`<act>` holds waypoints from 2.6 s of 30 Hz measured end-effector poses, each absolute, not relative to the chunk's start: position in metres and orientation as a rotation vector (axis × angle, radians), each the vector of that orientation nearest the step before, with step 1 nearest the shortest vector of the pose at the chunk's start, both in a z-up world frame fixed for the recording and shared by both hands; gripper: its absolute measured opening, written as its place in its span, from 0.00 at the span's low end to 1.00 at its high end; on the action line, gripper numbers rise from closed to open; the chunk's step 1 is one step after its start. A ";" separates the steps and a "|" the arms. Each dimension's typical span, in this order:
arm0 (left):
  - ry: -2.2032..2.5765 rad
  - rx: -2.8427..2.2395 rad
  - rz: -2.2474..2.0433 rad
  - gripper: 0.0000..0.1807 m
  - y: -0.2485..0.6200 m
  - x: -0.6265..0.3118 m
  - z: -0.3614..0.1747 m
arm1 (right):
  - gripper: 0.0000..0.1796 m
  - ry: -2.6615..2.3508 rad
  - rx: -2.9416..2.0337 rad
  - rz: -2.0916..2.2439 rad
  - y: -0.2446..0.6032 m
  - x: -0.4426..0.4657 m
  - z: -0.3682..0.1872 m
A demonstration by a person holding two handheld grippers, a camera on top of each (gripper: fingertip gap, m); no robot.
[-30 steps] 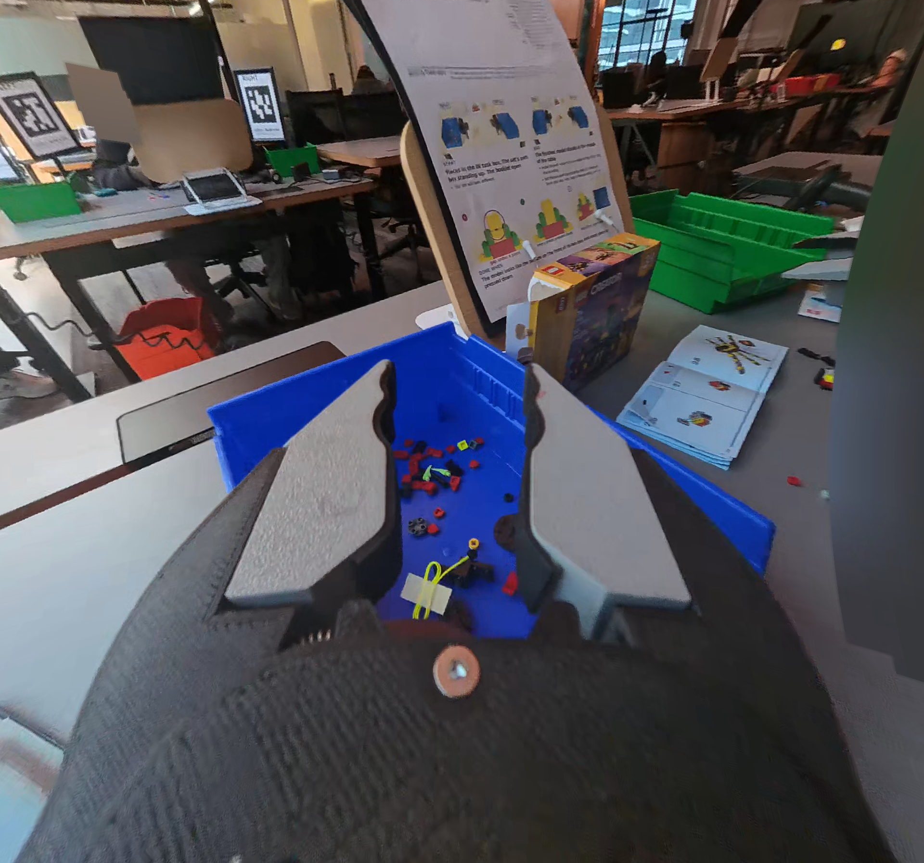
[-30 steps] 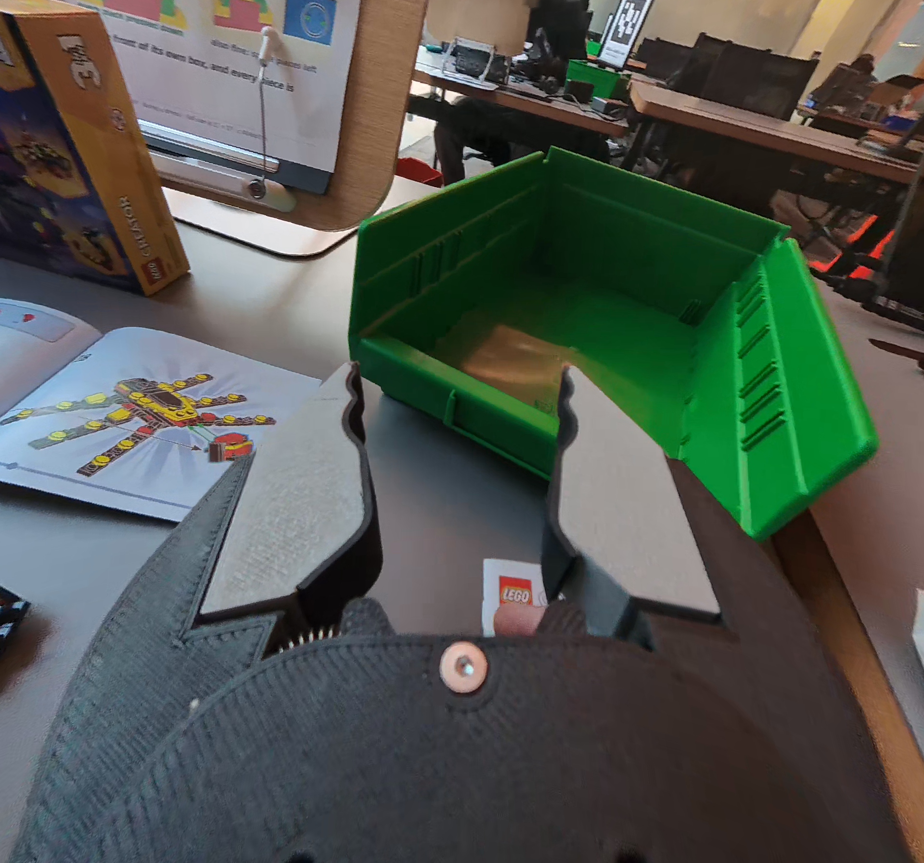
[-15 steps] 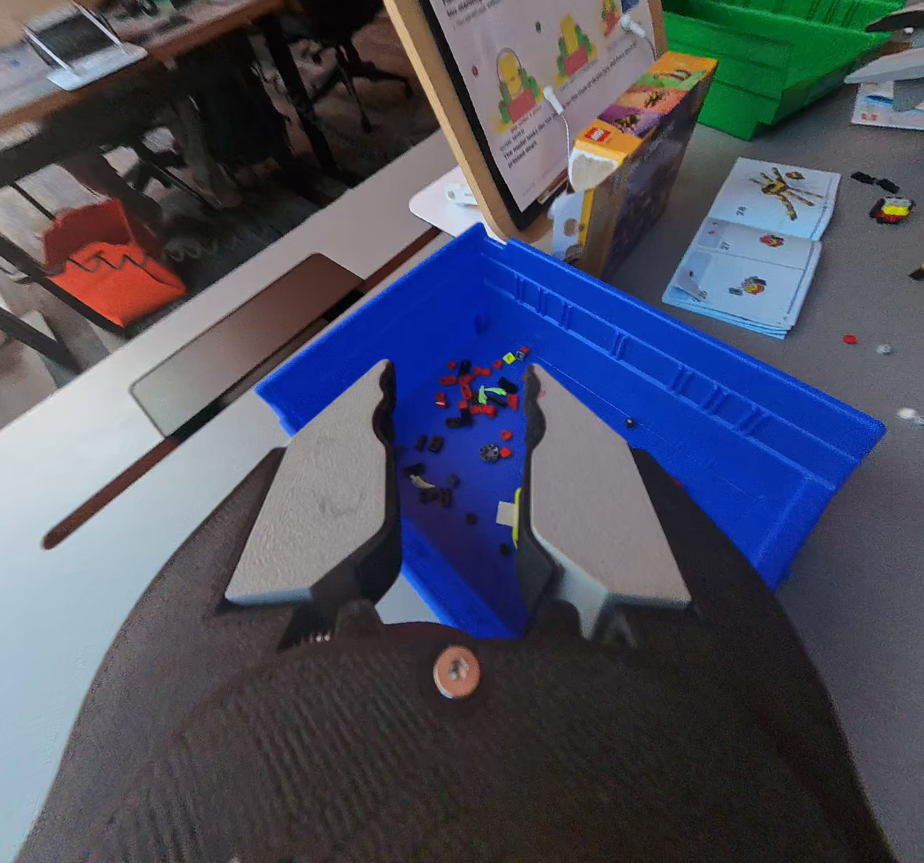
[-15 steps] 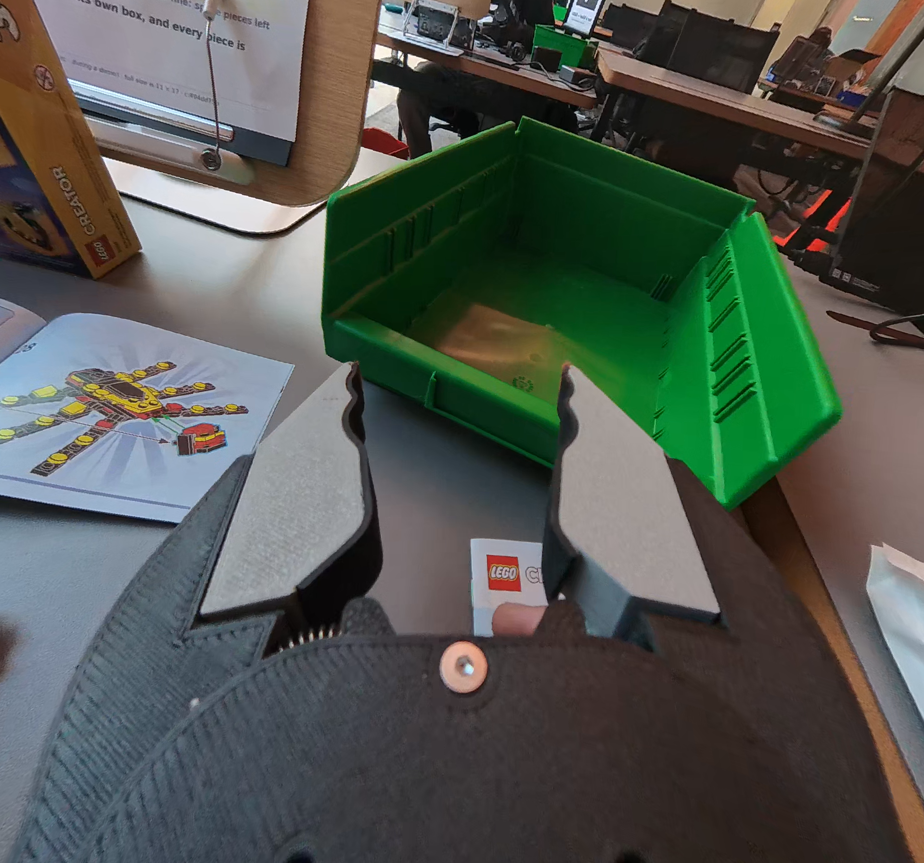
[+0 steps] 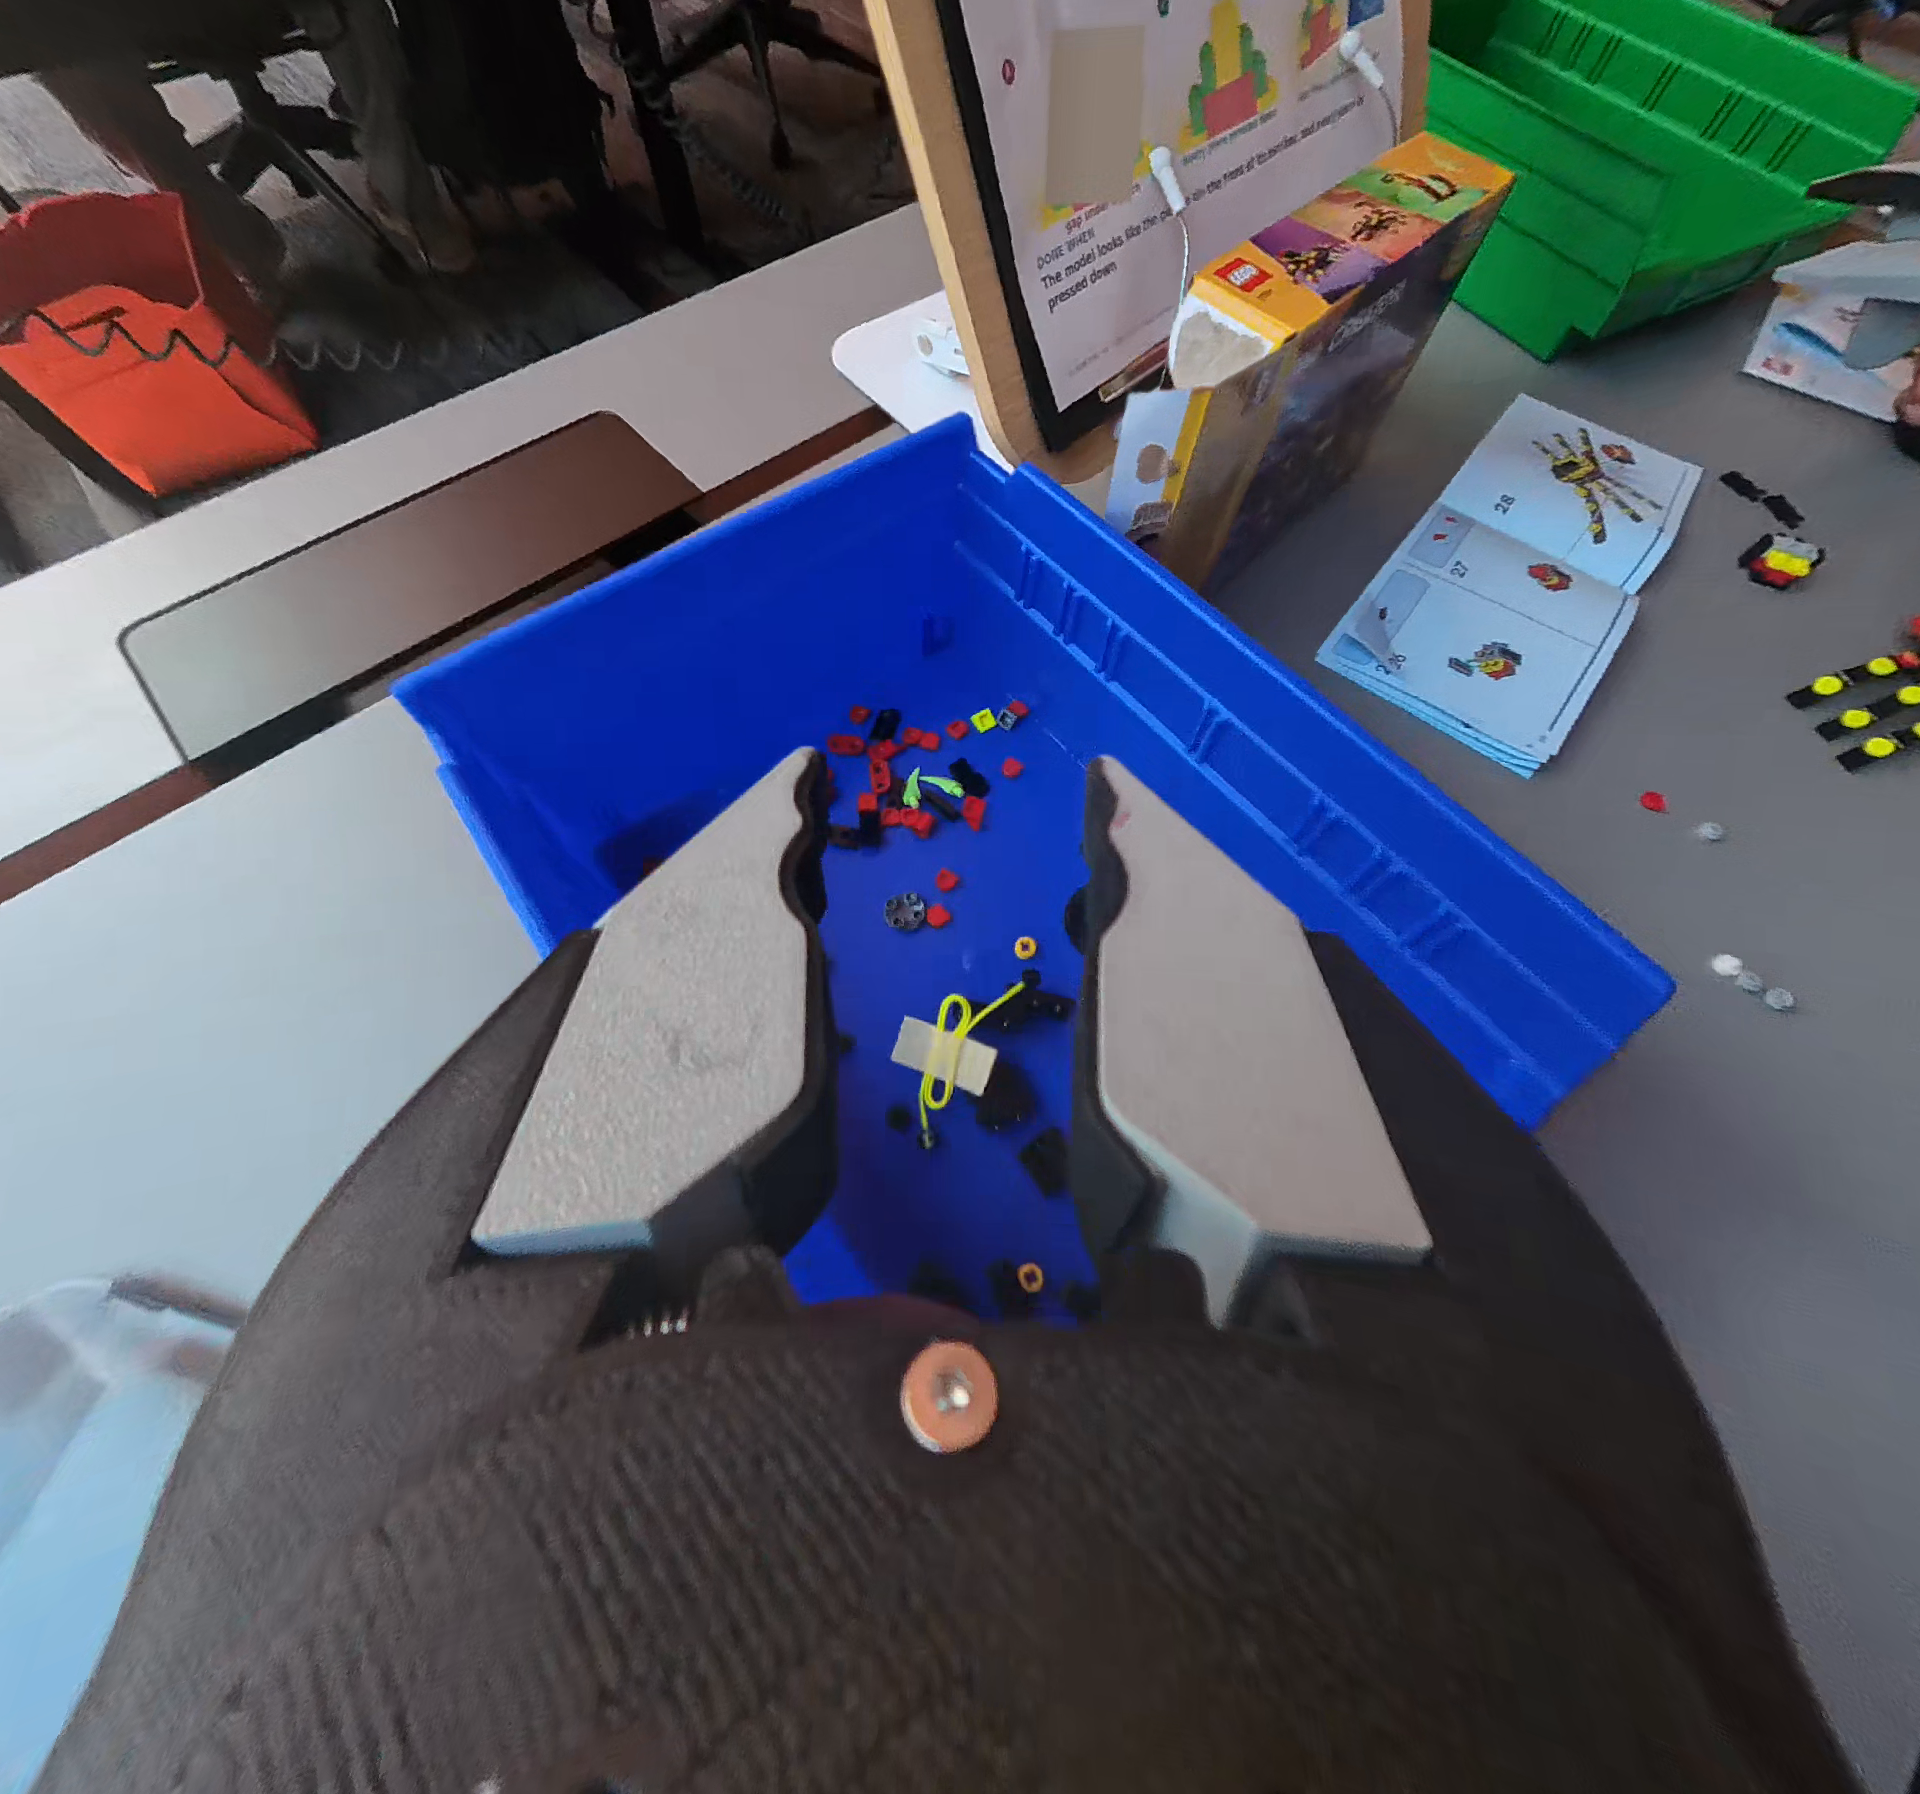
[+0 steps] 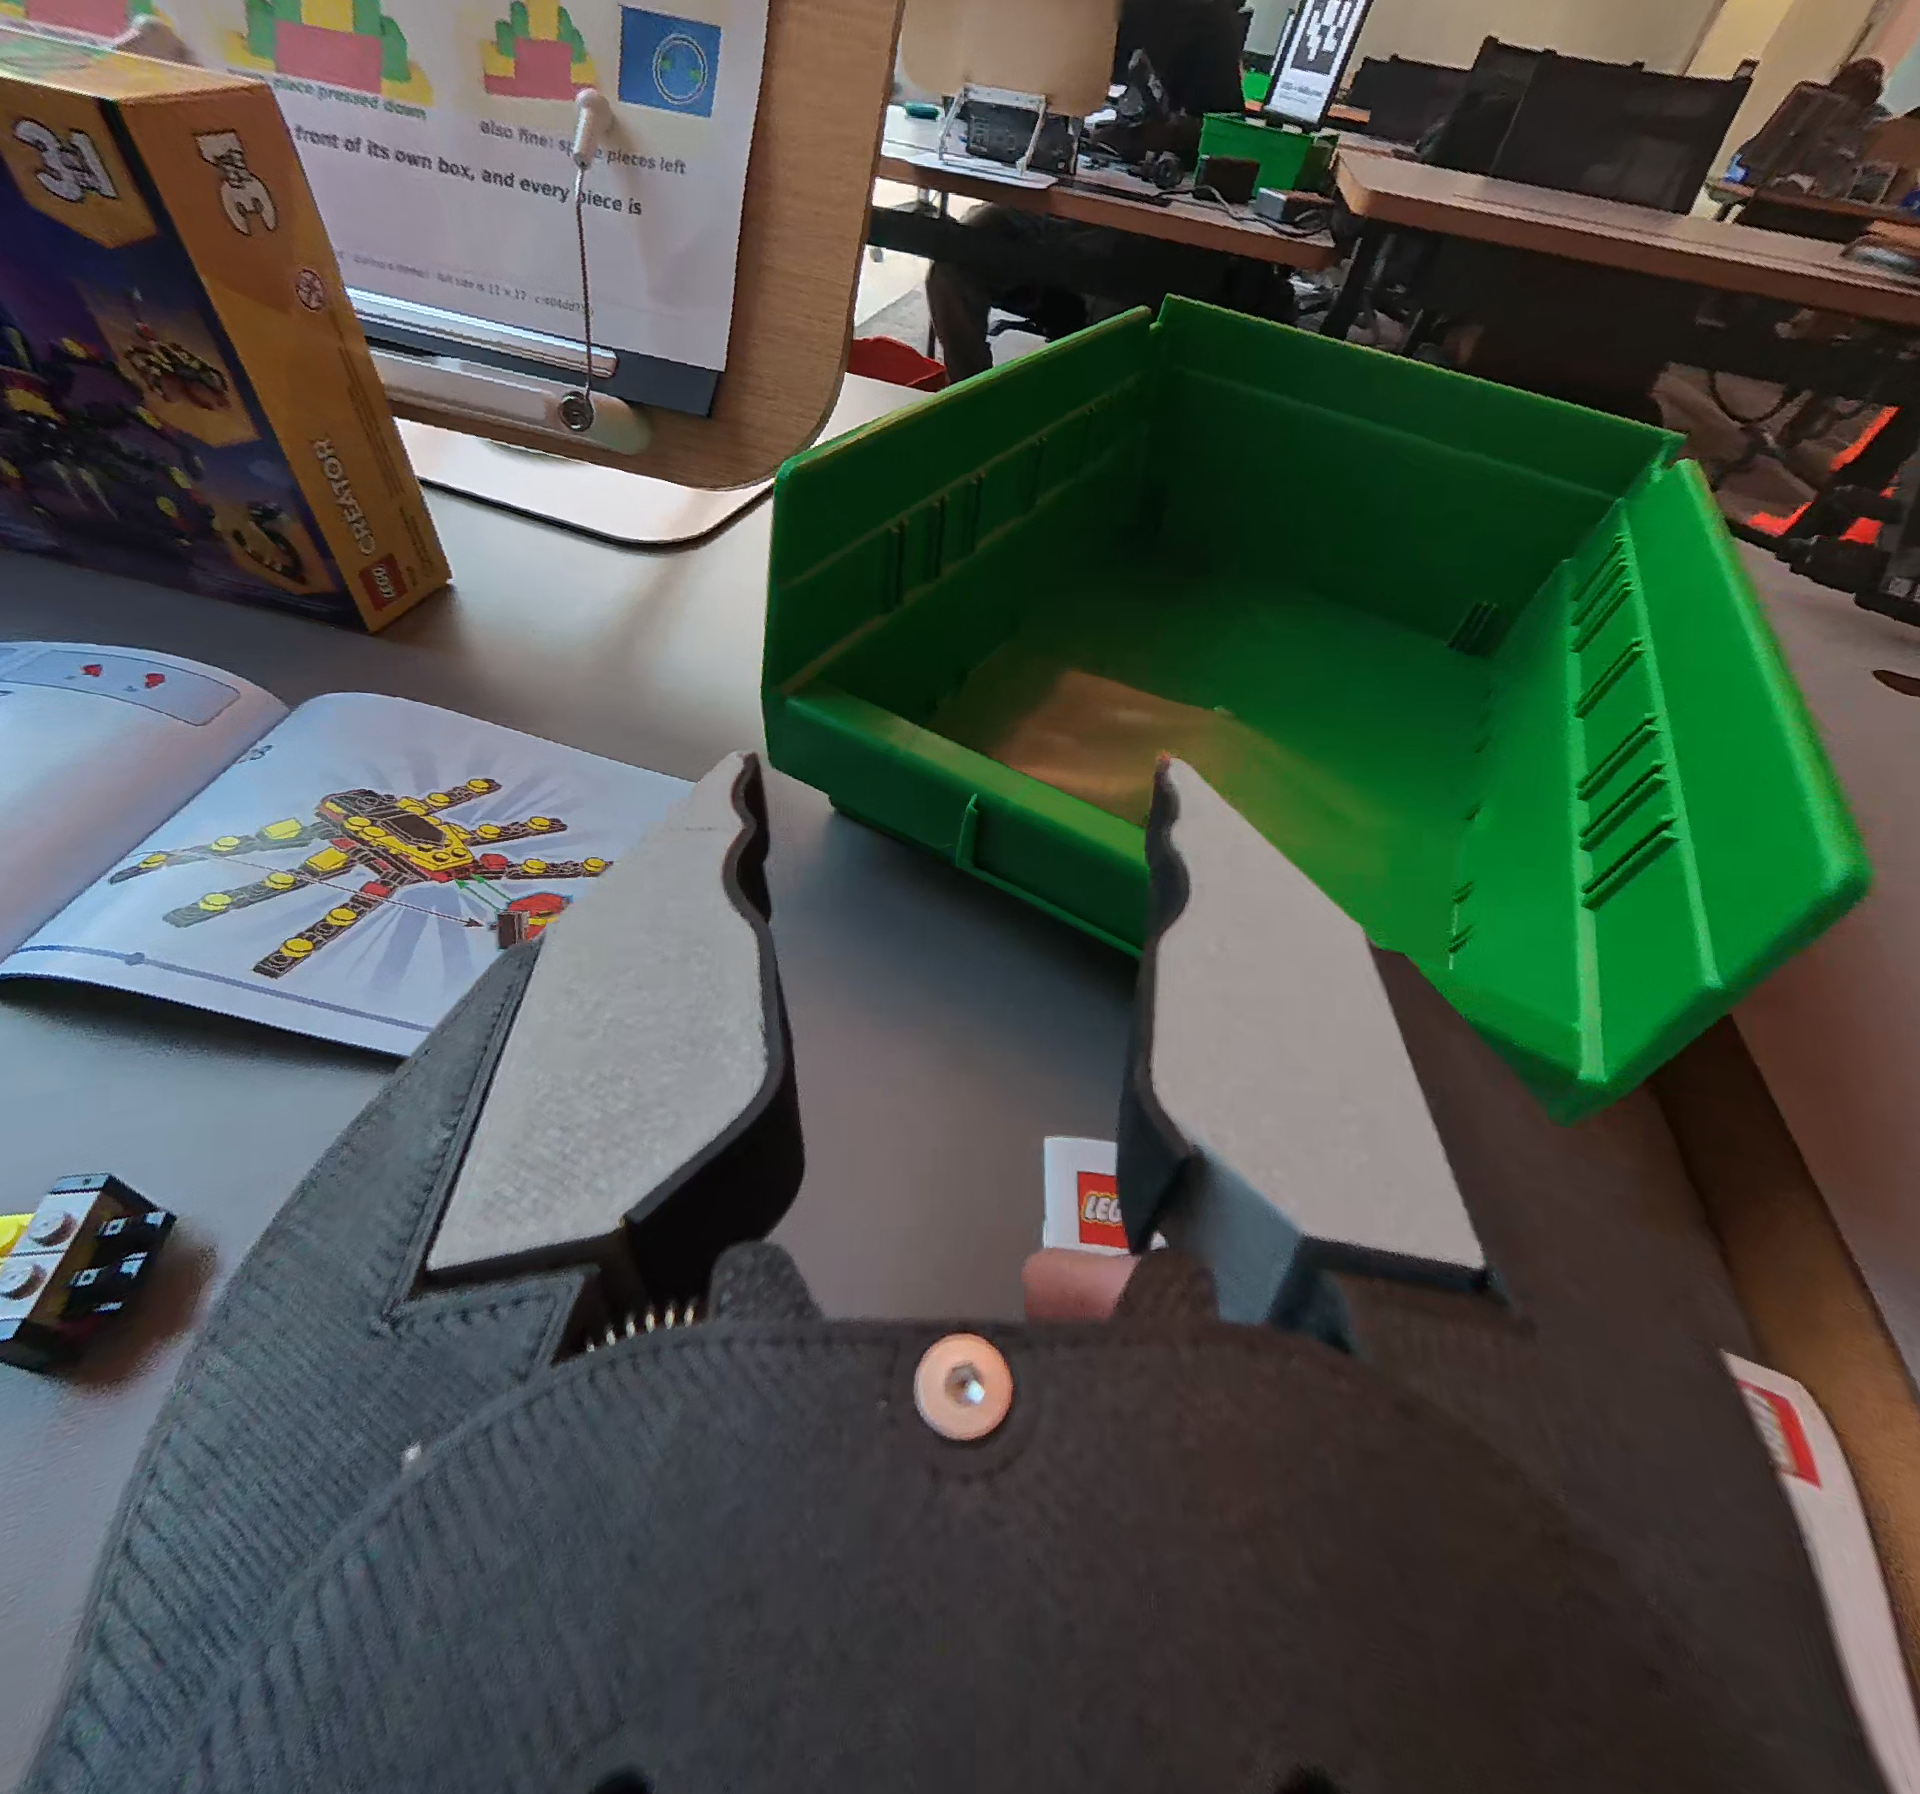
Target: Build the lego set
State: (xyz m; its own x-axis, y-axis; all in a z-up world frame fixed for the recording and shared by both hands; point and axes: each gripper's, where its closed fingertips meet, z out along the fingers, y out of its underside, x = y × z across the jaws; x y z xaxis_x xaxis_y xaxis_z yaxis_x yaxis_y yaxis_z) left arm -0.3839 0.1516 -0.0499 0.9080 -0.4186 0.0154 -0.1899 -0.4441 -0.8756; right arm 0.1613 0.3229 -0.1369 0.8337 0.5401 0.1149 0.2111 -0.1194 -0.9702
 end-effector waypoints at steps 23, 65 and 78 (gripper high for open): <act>0.440 -1.930 -0.200 0.24 0.136 -0.334 -0.057 | 0.38 -0.627 -1.668 0.488 0.295 0.126 -0.123; 1.227 -2.591 -0.080 0.08 0.258 -0.362 -0.209 | 0.33 -0.554 -1.740 0.422 0.302 0.133 -0.139; 1.235 -2.643 -0.168 0.03 0.249 -0.367 -0.205 | 0.32 -0.544 -1.736 0.465 0.301 0.133 -0.137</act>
